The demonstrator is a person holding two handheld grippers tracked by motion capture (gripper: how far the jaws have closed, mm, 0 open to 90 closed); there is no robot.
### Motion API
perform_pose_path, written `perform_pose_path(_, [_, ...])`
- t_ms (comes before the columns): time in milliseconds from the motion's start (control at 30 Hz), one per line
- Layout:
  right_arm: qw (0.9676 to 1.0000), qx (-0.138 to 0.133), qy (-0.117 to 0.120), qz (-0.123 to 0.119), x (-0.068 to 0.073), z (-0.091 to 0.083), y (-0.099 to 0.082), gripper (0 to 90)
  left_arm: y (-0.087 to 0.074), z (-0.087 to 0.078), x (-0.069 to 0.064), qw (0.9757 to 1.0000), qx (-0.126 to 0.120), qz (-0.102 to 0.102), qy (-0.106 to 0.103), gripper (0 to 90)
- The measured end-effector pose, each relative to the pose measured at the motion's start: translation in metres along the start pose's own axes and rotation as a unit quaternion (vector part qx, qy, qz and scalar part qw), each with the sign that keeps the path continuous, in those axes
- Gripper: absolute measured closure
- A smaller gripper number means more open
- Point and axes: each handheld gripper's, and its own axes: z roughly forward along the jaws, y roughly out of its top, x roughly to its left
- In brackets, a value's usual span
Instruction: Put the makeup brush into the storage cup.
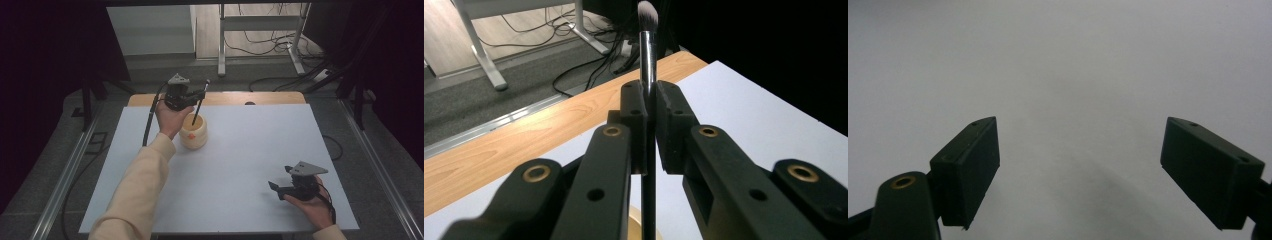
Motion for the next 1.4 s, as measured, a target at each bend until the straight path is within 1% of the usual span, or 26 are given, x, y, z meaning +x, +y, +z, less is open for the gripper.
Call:
perform_pose_path(267, [1.0, 0.002, 0.0, 0.0, 0.0, 0.001, 0.0, 16.2, -0.004, 0.006, 0.005, 0.9999, 0.009, 0.005, 0.003, 83.5])
perform_pose_path(367, [1.0, 0.003, 0.0, 0.0, 0.0, 0.001, -0.001, 16.2, -0.007, 0.008, 0.007, 0.9999, 0.01, 0.004, 0.01, 83.5])
perform_pose_path(400, [1.0, 0.003, -0.001, 0.0, 0.0, 0.001, -0.001, 16.2, -0.008, 0.009, 0.008, 0.9998, 0.012, 0.007, 0.013, 83.5])
perform_pose_path(567, [1.0, 0.003, -0.001, 0.001, 0.0, 0.001, -0.001, 16.2, -0.011, 0.012, 0.011, 0.9998, 0.011, 0.011, 0.011, 83.5])
perform_pose_path(600, [1.0, 0.003, -0.001, 0.001, -0.001, 0.001, -0.001, 16.2, -0.014, 0.013, 0.012, 0.9999, 0.007, 0.005, 0.013, 83.5])
perform_pose_path(733, [1.0, 0.005, -0.002, -0.001, -0.001, 0.001, -0.001, 16.2, -0.019, 0.016, 0.015, 0.9999, 0.008, 0.004, 0.013, 83.5])
perform_pose_path(800, [1.0, 0.004, -0.002, -0.001, -0.001, 0.001, -0.001, 16.2, -0.025, 0.018, 0.016, 0.9999, 0.006, -0.002, 0.014, 83.5])
perform_pose_path(867, [1.0, 0.004, -0.001, 0.0, -0.001, 0.001, -0.001, 16.2, -0.027, 0.018, 0.017, 0.9999, 0.008, 0.0, 0.014, 83.5])
perform_pose_path(900, [1.0, 0.004, -0.001, 0.0, -0.001, 0.001, -0.001, 16.2, -0.03, 0.018, 0.017, 0.9999, 0.003, -0.005, 0.011, 83.5])
perform_pose_path(967, [1.0, 0.005, -0.001, 0.0, -0.001, 0.001, -0.001, 16.2, -0.032, 0.018, 0.018, 1.0, 0.002, -0.006, 0.007, 83.4])
perform_pose_path(1033, [1.0, 0.005, -0.001, -0.001, -0.001, 0.001, -0.001, 16.2, -0.035, 0.018, 0.019, 1.0, 0.003, -0.004, 0.008, 83.3])
perform_pose_path(1100, [1.0, 0.005, -0.001, 0.0, -0.001, 0.001, -0.001, 16.2, -0.037, 0.017, 0.019, 1.0, 0.002, -0.008, 0.006, 83.4])
perform_pose_path(1167, [1.0, 0.005, -0.001, 0.0, -0.001, 0.001, -0.001, 16.2, -0.038, 0.017, 0.02, 1.0, 0.004, -0.006, 0.006, 83.4])
perform_pose_path(1400, [1.0, 0.005, -0.002, -0.001, -0.001, 0.001, -0.001, 16.2, -0.042, 0.015, 0.021, 0.9999, 0.001, -0.009, 0.005, 83.1])
